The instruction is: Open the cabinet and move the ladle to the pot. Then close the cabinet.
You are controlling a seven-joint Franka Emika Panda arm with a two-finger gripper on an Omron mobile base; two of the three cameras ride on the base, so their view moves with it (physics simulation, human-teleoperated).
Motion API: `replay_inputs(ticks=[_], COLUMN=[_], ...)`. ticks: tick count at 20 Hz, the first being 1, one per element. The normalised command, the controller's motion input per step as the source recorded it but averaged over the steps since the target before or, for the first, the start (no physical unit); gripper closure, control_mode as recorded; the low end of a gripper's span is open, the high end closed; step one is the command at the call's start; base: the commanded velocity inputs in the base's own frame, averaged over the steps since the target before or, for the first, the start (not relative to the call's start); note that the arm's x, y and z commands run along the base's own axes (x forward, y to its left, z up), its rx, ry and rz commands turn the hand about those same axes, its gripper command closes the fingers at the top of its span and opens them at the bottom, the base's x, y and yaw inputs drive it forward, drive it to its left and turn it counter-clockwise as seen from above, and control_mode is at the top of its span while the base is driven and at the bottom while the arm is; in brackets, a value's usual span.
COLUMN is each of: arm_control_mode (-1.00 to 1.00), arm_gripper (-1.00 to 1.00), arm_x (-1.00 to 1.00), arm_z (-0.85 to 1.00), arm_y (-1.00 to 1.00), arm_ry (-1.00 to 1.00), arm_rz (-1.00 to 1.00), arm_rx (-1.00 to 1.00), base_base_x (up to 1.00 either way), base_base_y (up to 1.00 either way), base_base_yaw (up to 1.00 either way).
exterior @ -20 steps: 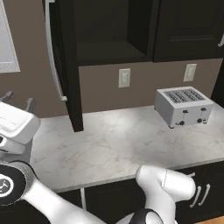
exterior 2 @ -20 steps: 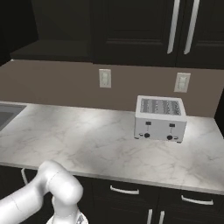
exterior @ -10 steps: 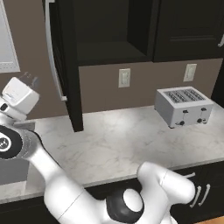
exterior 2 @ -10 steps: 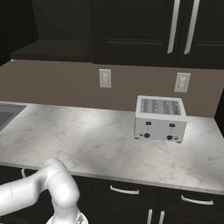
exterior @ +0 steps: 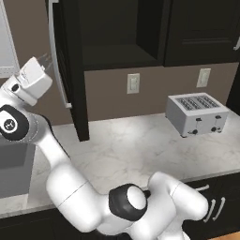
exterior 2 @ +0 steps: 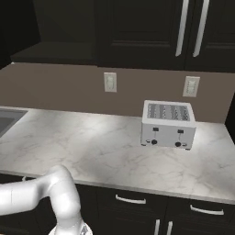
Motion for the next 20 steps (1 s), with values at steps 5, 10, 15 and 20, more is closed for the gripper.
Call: replay_inputs(ticks=[5,10,15,20], arm_control_mode=[-1.0,-1.0,-1.0,-1.0], arm_gripper=[-1.0,-1.0,-1.0,-1.0], arm_x=[-0.1,-0.23,-0.05,0.22], arm_z=[0.46,0.26,0.15,0.11], arm_y=[-1.0,-1.0,-1.0,-0.99], arm_ry=[-0.09,-0.09,-0.05,0.0], arm_rz=[-0.02,-0.02,0.0,0.06], arm_rx=[0.0,0.0,0.0,0.02], base_base_x=[0.0,0.0,0.0,0.0], base_base_y=[0.0,0.0,0.0,0.0], base_base_yaw=[0.0,0.0,0.0,0.0])
